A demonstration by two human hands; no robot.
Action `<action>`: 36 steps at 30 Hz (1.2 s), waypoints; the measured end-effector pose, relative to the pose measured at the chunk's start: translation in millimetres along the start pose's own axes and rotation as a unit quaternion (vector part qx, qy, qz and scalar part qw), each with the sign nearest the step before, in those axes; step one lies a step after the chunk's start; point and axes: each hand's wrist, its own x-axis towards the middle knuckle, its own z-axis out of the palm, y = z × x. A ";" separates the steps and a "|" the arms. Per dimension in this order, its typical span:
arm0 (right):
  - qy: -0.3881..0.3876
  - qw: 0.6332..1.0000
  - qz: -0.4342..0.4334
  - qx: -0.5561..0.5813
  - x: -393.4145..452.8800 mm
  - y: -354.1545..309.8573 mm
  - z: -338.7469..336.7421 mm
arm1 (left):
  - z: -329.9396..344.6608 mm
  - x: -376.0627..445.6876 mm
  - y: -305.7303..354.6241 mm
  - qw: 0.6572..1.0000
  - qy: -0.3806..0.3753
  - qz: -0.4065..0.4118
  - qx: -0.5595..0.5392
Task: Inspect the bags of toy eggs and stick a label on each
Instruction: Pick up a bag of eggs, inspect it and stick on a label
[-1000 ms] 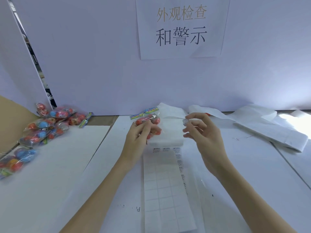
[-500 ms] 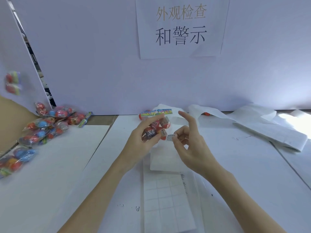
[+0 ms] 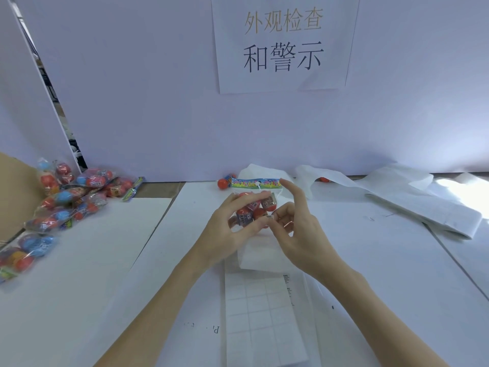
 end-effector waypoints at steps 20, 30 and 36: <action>0.048 0.996 0.078 0.015 1.8 -19.2 -5.5 | -4.7 3.1 4.4 0.995 0.045 0.005 -0.084; -0.047 0.949 0.164 0.265 1.7 -21.8 -14.6 | -4.7 1.3 8.9 0.993 0.025 0.009 -0.118; -0.060 0.956 0.166 0.234 0.1 -20.7 -14.0 | -3.7 0.5 6.1 0.994 0.006 0.014 -0.105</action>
